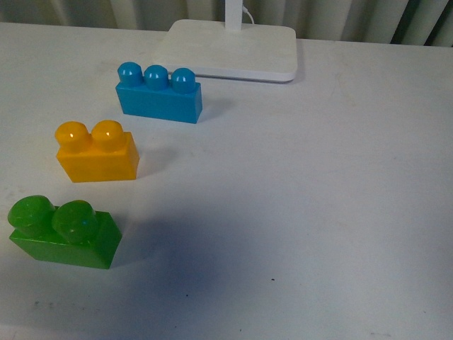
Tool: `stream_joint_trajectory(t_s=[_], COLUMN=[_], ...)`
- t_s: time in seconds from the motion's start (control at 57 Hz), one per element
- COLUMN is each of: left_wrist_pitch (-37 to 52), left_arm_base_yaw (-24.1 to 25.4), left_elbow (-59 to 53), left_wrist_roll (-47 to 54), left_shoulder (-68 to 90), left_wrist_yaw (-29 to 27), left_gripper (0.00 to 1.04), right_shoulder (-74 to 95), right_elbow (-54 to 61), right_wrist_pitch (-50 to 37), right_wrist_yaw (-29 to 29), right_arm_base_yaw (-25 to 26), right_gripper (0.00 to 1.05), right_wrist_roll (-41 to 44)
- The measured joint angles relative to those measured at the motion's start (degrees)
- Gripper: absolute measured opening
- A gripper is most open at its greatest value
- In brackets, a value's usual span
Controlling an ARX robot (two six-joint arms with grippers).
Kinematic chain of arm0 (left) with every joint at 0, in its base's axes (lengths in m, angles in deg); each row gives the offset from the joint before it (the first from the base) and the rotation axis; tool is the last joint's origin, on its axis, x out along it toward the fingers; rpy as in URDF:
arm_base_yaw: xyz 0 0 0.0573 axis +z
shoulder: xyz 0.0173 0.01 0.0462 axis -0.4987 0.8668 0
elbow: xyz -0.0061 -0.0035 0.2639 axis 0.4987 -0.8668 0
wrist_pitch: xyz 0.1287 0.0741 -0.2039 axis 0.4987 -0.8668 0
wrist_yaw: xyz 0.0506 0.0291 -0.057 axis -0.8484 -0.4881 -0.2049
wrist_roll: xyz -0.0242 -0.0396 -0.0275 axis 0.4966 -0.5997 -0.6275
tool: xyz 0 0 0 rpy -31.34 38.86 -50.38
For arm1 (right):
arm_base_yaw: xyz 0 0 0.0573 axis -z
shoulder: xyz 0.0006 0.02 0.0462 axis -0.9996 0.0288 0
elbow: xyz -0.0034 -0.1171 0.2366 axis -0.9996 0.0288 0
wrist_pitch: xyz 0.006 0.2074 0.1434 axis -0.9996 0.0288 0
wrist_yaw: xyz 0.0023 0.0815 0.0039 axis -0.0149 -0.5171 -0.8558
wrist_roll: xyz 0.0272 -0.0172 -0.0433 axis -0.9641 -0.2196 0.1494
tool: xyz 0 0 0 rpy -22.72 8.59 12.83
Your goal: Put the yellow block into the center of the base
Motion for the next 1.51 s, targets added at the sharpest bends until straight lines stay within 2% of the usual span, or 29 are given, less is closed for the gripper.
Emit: stream_joint_trajectory(t_s=[0.316, 0.667, 0.86, 1.263, 1.509], left_wrist_pitch=[0.0, 0.0, 0.0, 0.0, 0.0], left_arm_base_yaw=[0.0, 0.0, 0.0, 0.0, 0.0], left_elbow=[0.0, 0.0, 0.0, 0.0, 0.0], left_wrist_roll=[0.0, 0.0, 0.0, 0.0, 0.0], left_shoulder=[0.0, 0.0, 0.0, 0.0, 0.0], left_wrist_yaw=[0.0, 0.0, 0.0, 0.0, -0.02], left_gripper=[0.98, 0.98, 0.98, 0.98, 0.98], right_shoulder=[-1.22, -2.97, -5.33, -8.74, -6.23], right_elbow=[3.17, 7.58, 10.4, 13.88, 11.56], right_wrist_pitch=[-1.73, -4.44, -5.55, -6.64, -6.25], right_wrist_yaw=[1.03, 2.84, 5.7, 19.8, 25.14], right_arm_base_yaw=[-3.28, -11.41, -19.78, -44.04, -55.74], right_gripper=[0.96, 0.96, 0.96, 0.96, 0.96], right_wrist_roll=[0.94, -2.95, -8.24, -27.15, -35.76])
